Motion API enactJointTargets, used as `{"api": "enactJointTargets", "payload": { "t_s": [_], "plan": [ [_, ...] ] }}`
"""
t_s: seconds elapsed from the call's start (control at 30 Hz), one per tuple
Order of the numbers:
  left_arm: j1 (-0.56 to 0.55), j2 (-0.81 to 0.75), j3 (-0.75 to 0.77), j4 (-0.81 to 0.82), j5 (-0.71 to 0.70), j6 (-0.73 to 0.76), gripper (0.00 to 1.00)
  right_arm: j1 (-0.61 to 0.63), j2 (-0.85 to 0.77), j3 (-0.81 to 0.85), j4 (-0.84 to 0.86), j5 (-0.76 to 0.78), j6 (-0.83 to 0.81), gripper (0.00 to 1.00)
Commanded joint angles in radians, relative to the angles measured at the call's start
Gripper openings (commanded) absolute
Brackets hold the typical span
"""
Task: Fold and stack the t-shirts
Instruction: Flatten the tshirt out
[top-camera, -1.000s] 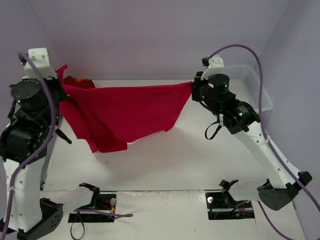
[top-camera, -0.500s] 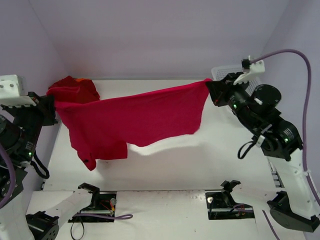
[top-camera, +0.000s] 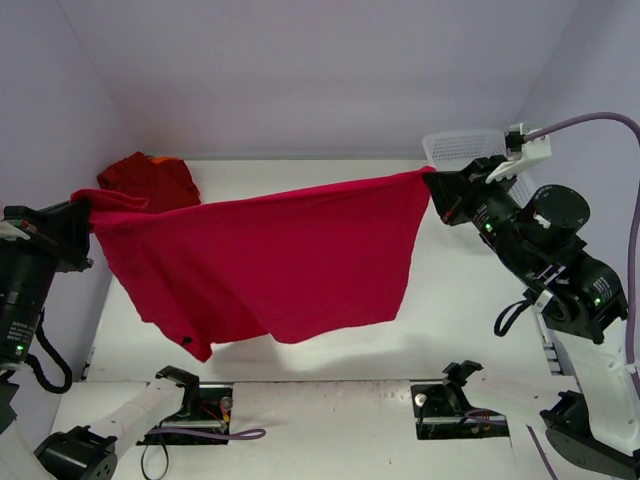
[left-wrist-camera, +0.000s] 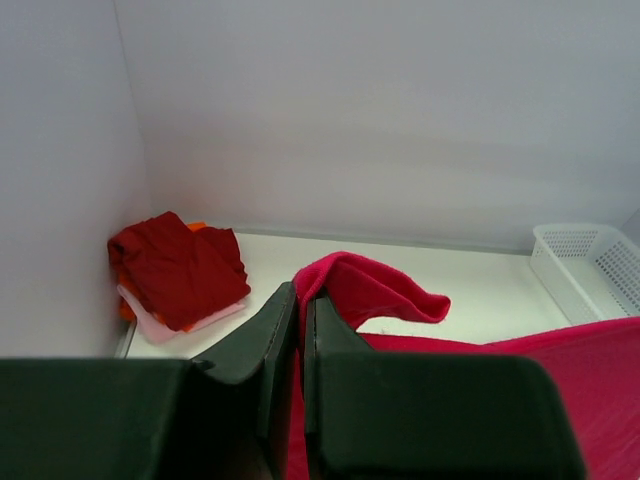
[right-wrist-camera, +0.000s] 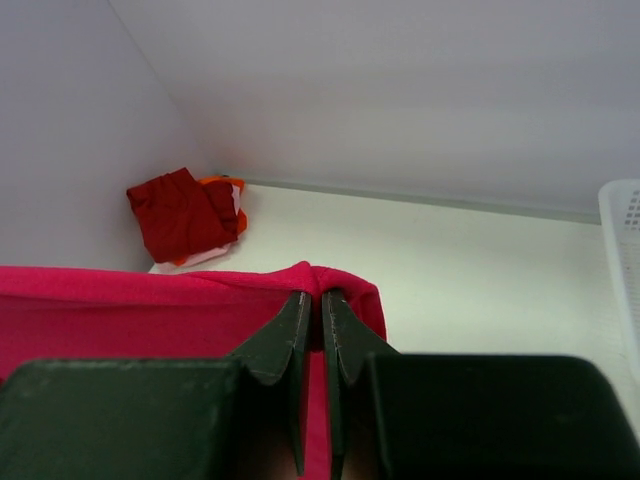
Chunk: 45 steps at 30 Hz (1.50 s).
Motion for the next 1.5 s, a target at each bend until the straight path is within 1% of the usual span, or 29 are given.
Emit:
{"api": "enactJointTargets", "payload": {
  "t_s": [0.0, 0.27, 0.53, 0.6, 0.73, 0.8, 0.87, 1.07, 1.27, 1.3, 1.33, 1.47],
  "plan": [
    [0.007, 0.003, 0.024, 0.063, -0.034, 0.000, 0.00, -0.001, -0.028, -0.016, 0.061, 0.065, -0.011, 0.00],
    [0.007, 0.009, 0.049, 0.077, -0.023, -0.009, 0.00, -0.001, -0.044, -0.027, 0.072, 0.061, -0.026, 0.00],
    [0.022, 0.020, 0.213, 0.032, -0.008, 0.002, 0.00, -0.003, -0.062, 0.003, 0.077, 0.007, -0.014, 0.00],
    [0.033, 0.014, 0.218, 0.030, 0.001, 0.005, 0.00, -0.003, -0.061, 0.001, 0.077, 0.004, -0.016, 0.00],
    [0.034, 0.002, 0.143, 0.055, 0.000, -0.003, 0.00, -0.005, -0.045, -0.027, 0.077, 0.012, -0.013, 0.00],
    [0.034, 0.003, 0.069, 0.079, 0.011, -0.016, 0.00, -0.003, -0.035, -0.047, 0.080, 0.019, -0.013, 0.00],
    [0.034, 0.000, -0.012, 0.119, 0.026, -0.026, 0.00, -0.003, -0.031, -0.069, 0.081, 0.041, -0.013, 0.00],
    [0.034, 0.023, -0.140, 0.188, 0.043, -0.043, 0.00, -0.003, -0.025, -0.120, 0.083, 0.111, -0.017, 0.00],
    [0.033, 0.049, -0.326, 0.265, 0.057, -0.052, 0.00, -0.003, 0.022, -0.195, 0.089, 0.173, -0.020, 0.00],
    [0.033, 0.052, -0.327, 0.274, 0.055, -0.049, 0.00, -0.003, 0.025, -0.208, 0.094, 0.177, -0.016, 0.00],
    [0.033, 0.055, -0.369, 0.294, 0.055, -0.049, 0.00, -0.003, 0.027, -0.233, 0.101, 0.181, -0.011, 0.00],
    [0.033, 0.086, -0.443, 0.328, 0.040, -0.037, 0.00, -0.003, 0.036, -0.284, 0.138, 0.216, -0.010, 0.00]
  ]
}}
